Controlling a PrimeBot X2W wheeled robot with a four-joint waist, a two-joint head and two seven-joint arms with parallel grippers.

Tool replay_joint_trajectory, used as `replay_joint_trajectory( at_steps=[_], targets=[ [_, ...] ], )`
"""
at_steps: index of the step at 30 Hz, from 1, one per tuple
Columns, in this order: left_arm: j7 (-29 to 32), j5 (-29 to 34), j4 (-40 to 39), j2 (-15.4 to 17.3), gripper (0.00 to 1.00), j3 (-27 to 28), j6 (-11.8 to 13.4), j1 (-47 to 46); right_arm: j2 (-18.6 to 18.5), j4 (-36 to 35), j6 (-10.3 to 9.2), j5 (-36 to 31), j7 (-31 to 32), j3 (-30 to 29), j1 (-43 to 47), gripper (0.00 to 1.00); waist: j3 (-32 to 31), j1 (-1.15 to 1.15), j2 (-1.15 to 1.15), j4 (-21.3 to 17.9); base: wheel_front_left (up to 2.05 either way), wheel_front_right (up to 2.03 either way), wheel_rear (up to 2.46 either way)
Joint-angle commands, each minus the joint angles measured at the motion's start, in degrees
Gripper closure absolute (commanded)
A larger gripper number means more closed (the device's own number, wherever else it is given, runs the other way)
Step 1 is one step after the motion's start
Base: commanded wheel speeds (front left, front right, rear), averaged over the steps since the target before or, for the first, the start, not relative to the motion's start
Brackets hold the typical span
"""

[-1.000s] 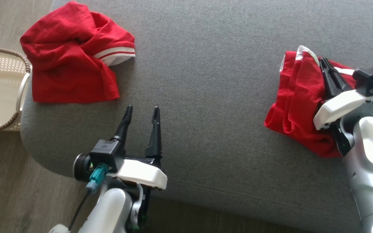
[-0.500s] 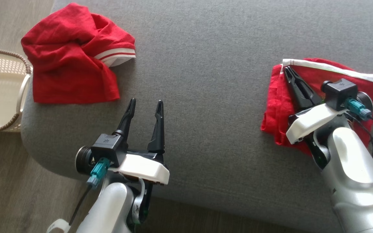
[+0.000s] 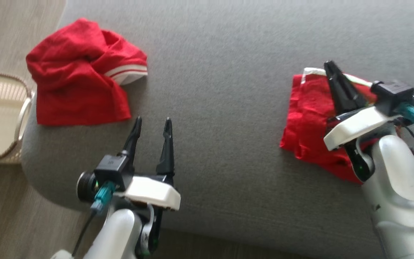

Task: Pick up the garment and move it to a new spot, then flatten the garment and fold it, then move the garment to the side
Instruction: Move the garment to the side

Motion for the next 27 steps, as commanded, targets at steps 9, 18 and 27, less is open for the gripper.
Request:
replay_joint_trajectory(
  at_steps=[9, 18, 27],
  targets=[
    [-0.29, 1.60, -1.06, 0.16, 0.00, 6.05, -1.08, 3.86, -1.20, -8.82, -0.01, 3.49, -0.12, -3.52, 7.52, 1.00, -9.81, 0.00, 0.00, -7.85, 0.00, 0.00, 0.00],
    [-0.29, 1.94, -1.71, 0.16, 0.00, 9.57, -1.66, 6.85, 1.06, -15.90, -0.01, -0.44, -0.12, -9.44, 16.73, 1.00, -13.47, 0.00, 0.00, -12.95, 0.00, 0.00, 0.00],
    [-0.29, 2.59, 0.11, 0.16, 0.00, 9.02, -2.53, 9.81, 4.14, -15.84, -0.01, -3.83, -0.12, -13.43, 23.59, 0.00, -15.21, 0.00, 0.00, -15.15, 0.00, 0.00, 0.00]
  ],
)
